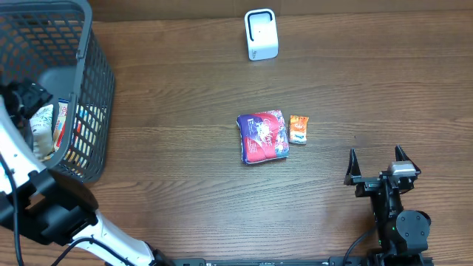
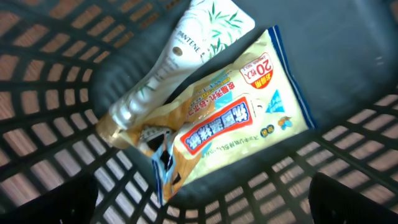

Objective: Scan the item barcode
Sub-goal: 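Move the left gripper back into the grey basket, then grasp the yellow wipes bag in the basket with the left gripper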

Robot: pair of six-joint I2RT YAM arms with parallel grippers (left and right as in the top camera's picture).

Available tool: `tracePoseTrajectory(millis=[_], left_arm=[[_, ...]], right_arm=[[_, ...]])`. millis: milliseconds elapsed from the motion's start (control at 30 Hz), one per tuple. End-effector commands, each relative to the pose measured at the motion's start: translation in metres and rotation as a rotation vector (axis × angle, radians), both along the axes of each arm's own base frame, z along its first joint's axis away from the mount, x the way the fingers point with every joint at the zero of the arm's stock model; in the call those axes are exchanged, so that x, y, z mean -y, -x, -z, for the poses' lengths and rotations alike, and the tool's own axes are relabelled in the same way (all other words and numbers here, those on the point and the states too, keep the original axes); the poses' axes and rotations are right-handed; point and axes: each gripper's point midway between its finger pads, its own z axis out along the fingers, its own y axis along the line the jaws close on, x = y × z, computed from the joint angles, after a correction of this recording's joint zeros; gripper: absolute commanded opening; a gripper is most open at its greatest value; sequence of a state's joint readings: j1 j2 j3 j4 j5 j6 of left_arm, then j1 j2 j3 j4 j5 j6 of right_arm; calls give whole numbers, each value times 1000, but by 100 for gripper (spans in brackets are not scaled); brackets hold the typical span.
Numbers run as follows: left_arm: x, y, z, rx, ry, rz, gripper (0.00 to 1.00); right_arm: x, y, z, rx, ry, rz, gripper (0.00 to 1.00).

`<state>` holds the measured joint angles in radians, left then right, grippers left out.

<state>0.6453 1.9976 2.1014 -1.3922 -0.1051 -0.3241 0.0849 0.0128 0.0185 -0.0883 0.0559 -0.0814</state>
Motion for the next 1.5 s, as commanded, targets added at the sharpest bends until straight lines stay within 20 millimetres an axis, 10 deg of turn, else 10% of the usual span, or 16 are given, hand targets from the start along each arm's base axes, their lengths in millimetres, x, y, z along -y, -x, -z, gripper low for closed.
tracePoseTrajectory(millis=[0, 267, 1233, 1367, 1467], left_arm=[[-2, 7, 26, -74, -12, -47, 100], [-1, 18, 80, -160, 7, 7, 100], [21, 35, 181, -168, 73, -5, 99], [28, 31, 187, -139, 108, 5, 83], [29, 31, 187, -140, 108, 5, 43]], right_arm=[[1, 0, 1, 7, -7, 7, 100], [1, 0, 1, 7, -7, 7, 100], [1, 0, 1, 7, -7, 7, 100], [1, 0, 1, 7, -7, 7, 100], [1, 0, 1, 7, -7, 7, 100]])
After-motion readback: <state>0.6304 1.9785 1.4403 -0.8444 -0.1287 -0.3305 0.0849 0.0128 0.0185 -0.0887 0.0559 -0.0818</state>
